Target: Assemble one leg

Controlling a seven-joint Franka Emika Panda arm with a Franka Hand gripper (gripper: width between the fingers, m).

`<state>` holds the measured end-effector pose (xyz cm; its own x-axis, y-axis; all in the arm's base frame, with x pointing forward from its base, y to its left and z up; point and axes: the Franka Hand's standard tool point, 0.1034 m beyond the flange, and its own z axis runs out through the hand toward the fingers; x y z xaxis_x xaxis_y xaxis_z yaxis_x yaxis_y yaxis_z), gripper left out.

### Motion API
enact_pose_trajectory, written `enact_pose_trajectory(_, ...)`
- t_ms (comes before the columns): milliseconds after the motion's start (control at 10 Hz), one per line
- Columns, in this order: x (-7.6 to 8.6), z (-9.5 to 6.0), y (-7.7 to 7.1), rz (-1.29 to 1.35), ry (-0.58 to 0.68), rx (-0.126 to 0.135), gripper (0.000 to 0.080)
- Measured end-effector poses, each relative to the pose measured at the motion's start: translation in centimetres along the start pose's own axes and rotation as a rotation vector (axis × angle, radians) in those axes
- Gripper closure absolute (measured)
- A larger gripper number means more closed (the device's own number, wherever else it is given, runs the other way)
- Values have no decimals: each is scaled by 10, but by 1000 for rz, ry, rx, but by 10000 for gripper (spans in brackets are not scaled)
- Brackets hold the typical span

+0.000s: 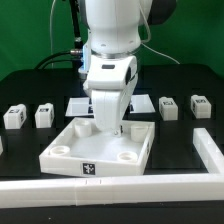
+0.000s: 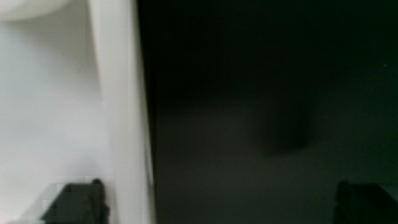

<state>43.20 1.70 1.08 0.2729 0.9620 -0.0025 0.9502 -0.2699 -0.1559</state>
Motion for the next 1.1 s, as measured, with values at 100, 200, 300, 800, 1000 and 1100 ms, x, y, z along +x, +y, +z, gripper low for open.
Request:
enact_pose_trajectory(100, 0, 0, 0, 1, 0, 0, 252)
enact_pose_trajectory(200, -1, 1, 0, 2, 0, 2, 387)
enact_pose_trajectory(300, -1, 1, 0, 2, 0, 2, 387)
enact_pose_trajectory(800, -1, -1, 4, 3, 6, -15, 727)
enact_pose_trajectory(1000, 0, -1, 4, 3, 6, -17, 727)
enact_pose_trajectory(1100, 0, -1, 4, 3, 6, -17, 727)
